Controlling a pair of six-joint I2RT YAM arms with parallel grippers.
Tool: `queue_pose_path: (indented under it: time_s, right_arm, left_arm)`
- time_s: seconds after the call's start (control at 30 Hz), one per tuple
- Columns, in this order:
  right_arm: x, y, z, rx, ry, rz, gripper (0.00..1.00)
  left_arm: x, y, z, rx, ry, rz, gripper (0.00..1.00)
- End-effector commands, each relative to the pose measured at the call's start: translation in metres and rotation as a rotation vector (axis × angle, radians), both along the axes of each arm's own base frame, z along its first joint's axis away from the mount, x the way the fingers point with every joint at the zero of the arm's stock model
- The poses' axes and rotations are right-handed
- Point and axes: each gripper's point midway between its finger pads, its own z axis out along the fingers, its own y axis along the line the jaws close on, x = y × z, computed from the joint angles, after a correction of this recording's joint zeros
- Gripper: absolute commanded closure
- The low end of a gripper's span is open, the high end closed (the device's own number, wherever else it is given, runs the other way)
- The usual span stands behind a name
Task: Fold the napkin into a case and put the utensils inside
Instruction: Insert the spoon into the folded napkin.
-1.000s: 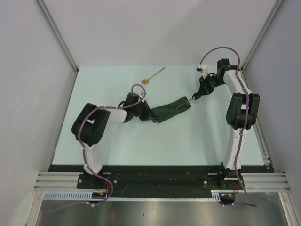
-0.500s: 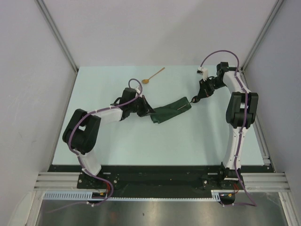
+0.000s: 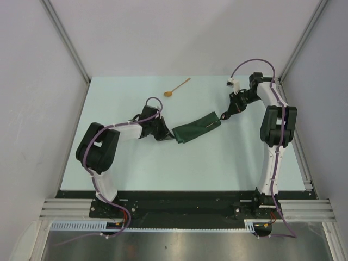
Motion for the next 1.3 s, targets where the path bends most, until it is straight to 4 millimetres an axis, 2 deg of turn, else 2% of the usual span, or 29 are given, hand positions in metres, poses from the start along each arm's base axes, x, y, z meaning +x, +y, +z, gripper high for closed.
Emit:
queue_pose_path:
  time_s: [0.0, 0.17, 0.3, 0.33, 0.63, 1.0, 1.27]
  right_arm:
    - [0.001, 0.014, 0.008, 0.015, -0.004, 0.032, 0.97]
    - [-0.002, 0.017, 0.000, 0.006, 0.030, 0.028, 0.96]
    - [-0.002, 0.019, 0.001, 0.024, 0.040, 0.020, 0.94]
    - [-0.005, 0.032, 0.000, 0.025, 0.043, 0.045, 0.94]
    - [-0.011, 0.048, -0.014, 0.030, 0.096, 0.057, 0.92]
    - [-0.017, 0.075, -0.019, 0.065, 0.129, 0.082, 0.90]
    - [-0.024, 0.086, -0.023, 0.067, 0.157, 0.092, 0.85]
  left_arm:
    - [0.008, -0.017, 0.007, -0.021, -0.013, -0.014, 1.00]
    - [0.010, -0.025, 0.005, -0.024, -0.014, -0.024, 1.00]
    - [0.010, -0.028, 0.005, -0.030, -0.014, -0.026, 1.00]
    - [0.009, -0.028, 0.004, -0.029, -0.012, -0.027, 1.00]
    - [0.011, -0.030, 0.007, -0.036, -0.018, -0.025, 1.00]
    - [0.010, -0.034, 0.007, -0.049, -0.018, -0.029, 1.00]
    - [0.011, -0.035, 0.010, -0.055, -0.025, -0.026, 1.00]
